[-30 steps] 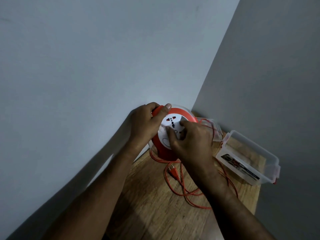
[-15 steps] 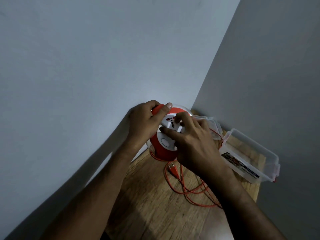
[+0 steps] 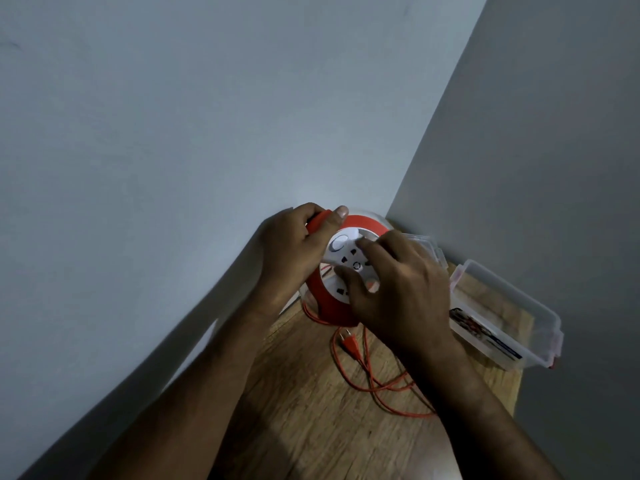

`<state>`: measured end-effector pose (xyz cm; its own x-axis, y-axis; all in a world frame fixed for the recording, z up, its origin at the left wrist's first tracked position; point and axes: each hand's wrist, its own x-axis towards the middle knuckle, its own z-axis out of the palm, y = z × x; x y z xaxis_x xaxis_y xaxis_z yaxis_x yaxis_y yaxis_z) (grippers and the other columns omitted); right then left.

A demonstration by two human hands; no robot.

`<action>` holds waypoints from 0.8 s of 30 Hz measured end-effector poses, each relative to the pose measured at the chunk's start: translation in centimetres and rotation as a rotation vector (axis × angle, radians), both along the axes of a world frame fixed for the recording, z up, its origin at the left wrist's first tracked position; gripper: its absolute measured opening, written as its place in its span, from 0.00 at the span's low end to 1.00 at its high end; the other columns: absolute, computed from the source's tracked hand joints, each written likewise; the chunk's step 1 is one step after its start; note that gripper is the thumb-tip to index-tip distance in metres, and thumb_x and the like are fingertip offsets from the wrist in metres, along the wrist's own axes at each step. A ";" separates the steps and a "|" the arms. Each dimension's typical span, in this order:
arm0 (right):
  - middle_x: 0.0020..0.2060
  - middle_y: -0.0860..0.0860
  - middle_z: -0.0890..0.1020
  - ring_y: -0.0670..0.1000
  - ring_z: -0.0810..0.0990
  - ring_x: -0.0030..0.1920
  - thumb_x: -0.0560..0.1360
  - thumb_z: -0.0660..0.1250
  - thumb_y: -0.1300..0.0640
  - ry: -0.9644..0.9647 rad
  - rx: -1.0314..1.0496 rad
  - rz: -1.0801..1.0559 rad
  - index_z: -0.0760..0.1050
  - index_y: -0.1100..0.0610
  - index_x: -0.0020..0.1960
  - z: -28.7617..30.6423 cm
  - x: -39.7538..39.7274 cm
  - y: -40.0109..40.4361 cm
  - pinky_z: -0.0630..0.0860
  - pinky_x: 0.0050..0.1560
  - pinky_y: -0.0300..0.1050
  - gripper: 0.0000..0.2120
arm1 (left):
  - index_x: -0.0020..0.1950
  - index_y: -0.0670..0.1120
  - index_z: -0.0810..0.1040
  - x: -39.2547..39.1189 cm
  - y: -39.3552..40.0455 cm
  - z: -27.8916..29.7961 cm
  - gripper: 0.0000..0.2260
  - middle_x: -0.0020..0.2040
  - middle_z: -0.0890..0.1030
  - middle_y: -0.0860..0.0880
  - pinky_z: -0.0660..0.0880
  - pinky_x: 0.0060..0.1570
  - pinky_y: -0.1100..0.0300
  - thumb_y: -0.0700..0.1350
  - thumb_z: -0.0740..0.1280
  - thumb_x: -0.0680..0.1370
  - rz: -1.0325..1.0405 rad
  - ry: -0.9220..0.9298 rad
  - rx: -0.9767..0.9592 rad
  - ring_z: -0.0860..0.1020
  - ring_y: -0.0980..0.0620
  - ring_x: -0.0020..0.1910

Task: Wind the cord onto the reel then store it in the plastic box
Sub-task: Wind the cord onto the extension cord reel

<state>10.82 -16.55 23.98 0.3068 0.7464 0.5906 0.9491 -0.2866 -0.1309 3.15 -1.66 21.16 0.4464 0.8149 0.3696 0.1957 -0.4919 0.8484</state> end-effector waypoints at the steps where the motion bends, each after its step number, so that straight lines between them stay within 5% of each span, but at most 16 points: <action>1: 0.54 0.55 0.81 0.55 0.80 0.53 0.73 0.75 0.50 -0.039 -0.006 0.083 0.81 0.57 0.59 0.3 0.3 -0.1 0.77 0.47 0.50 0.18 | 0.48 0.49 0.85 -0.1 0.2 0.1 0.19 0.42 0.86 0.54 0.82 0.47 0.60 0.63 0.66 0.81 -0.006 -0.003 0.004 0.84 0.58 0.41; 6: 0.69 0.59 0.71 0.61 0.70 0.70 0.64 0.78 0.59 -0.208 -0.374 0.230 0.78 0.50 0.65 1.2 1.1 -0.2 0.70 0.60 0.60 0.30 | 0.45 0.48 0.84 0.0 0.5 0.3 0.17 0.38 0.85 0.53 0.82 0.46 0.55 0.61 0.67 0.81 -0.054 -0.019 -0.035 0.84 0.57 0.40; 10: 0.72 0.61 0.67 0.62 0.66 0.71 0.60 0.81 0.61 -0.173 -0.450 0.179 0.78 0.48 0.66 1.4 0.8 -0.6 0.70 0.60 0.66 0.35 | 0.45 0.49 0.84 0.3 0.4 0.2 0.18 0.38 0.85 0.53 0.82 0.47 0.52 0.63 0.67 0.80 -0.049 -0.001 -0.017 0.83 0.58 0.40; 14: 0.68 0.60 0.71 0.59 0.63 0.67 0.61 0.81 0.61 -0.171 -0.370 0.194 0.79 0.49 0.65 1.4 1.5 -1.0 0.72 0.58 0.65 0.33 | 0.44 0.50 0.84 0.7 0.3 0.1 0.19 0.37 0.85 0.53 0.83 0.45 0.53 0.64 0.67 0.79 -0.067 -0.015 -0.086 0.84 0.57 0.39; 19: 0.60 0.57 0.73 0.57 0.72 0.60 0.66 0.77 0.51 -0.192 -0.289 0.169 0.80 0.47 0.64 1.0 2.7 -1.1 0.69 0.53 0.56 0.26 | 0.48 0.50 0.84 1.3 -0.3 0.3 0.20 0.40 0.86 0.53 0.82 0.45 0.56 0.65 0.67 0.79 -0.077 -0.008 -0.133 0.85 0.57 0.41; 24: 0.52 0.57 0.80 0.57 0.81 0.46 0.65 0.78 0.45 0.031 -0.140 -0.011 0.81 0.53 0.63 0.7 1.8 -1.4 0.78 0.45 0.51 0.28 | 0.47 0.51 0.84 1.7 -1.3 0.9 0.21 0.40 0.86 0.54 0.84 0.46 0.53 0.68 0.65 0.78 -0.052 0.015 -0.105 0.84 0.59 0.41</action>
<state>12.63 -17.95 24.65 0.3316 0.8174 0.4710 0.9420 -0.3144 -0.1176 4.83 -2.99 22.04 0.4942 0.8242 0.2766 0.1849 -0.4106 0.8929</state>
